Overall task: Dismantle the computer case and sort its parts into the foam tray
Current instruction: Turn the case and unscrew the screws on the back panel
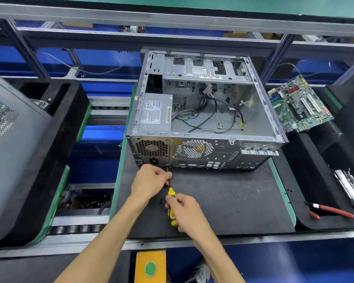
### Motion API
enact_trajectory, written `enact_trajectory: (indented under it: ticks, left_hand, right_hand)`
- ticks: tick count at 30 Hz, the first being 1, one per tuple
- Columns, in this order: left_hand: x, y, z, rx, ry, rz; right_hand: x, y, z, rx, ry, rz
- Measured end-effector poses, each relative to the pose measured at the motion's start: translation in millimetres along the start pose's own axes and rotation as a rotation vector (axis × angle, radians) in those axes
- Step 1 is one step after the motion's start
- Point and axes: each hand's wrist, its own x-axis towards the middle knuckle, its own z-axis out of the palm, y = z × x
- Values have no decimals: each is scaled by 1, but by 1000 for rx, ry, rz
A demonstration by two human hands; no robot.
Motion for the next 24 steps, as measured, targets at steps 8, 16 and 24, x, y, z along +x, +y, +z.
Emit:
enact_trajectory:
  ticks: [8, 16, 24]
  left_hand:
    - [2, -1, 0, 12, -32, 21]
    - [-1, 0, -1, 24, -27, -8]
    - [5, 2, -2, -75, -82, -62]
  right_hand:
    - [1, 0, 3, -30, -35, -1]
    - [4, 3, 2, 106, 42, 51]
    - [2, -3, -11, 182, -186, 115]
